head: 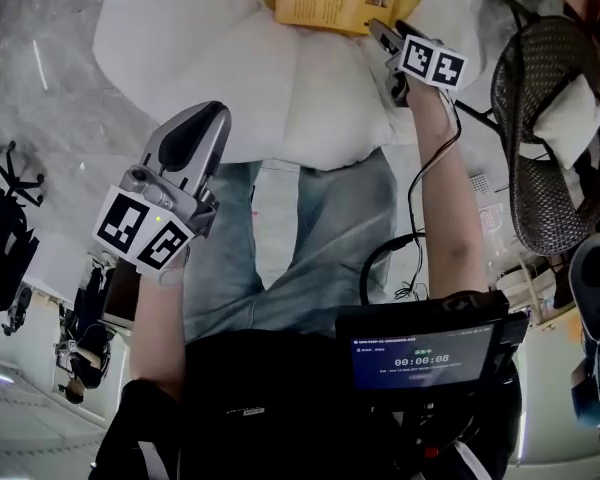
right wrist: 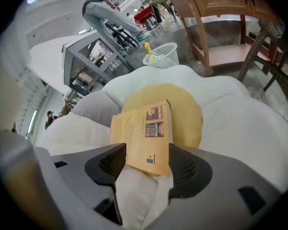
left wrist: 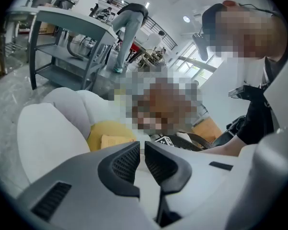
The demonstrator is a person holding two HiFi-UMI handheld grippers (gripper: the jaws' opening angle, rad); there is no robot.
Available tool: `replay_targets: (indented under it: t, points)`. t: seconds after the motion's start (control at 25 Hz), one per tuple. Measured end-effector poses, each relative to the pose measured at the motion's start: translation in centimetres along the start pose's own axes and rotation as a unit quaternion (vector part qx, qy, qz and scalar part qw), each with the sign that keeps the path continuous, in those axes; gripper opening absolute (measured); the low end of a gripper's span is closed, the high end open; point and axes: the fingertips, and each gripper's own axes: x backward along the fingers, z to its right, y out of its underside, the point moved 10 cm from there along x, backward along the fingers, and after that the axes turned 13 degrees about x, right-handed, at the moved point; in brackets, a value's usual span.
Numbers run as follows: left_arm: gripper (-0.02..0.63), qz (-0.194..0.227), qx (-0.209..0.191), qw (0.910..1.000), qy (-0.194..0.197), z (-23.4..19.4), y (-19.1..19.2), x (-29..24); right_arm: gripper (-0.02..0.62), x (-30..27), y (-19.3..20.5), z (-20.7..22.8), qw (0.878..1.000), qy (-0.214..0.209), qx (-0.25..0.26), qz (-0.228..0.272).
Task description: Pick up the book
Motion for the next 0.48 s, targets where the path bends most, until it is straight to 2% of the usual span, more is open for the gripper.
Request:
replay_targets:
  t: [0.2, 0.48]
  points:
    - [0.018, -0.004, 0.01, 0.9999, -0.005, -0.8, 1.5, -0.5, 0.268, -2.2, -0.6, 1.0, 1.0, -0.007, 0.017, -0.021]
    - [0.018, 0.0, 0.025, 0.9996, -0.015, -1.8, 2.3, -0.7, 0.268, -5.1, -0.7, 3.2, 0.998, 0.011, 0.011, -0.06]
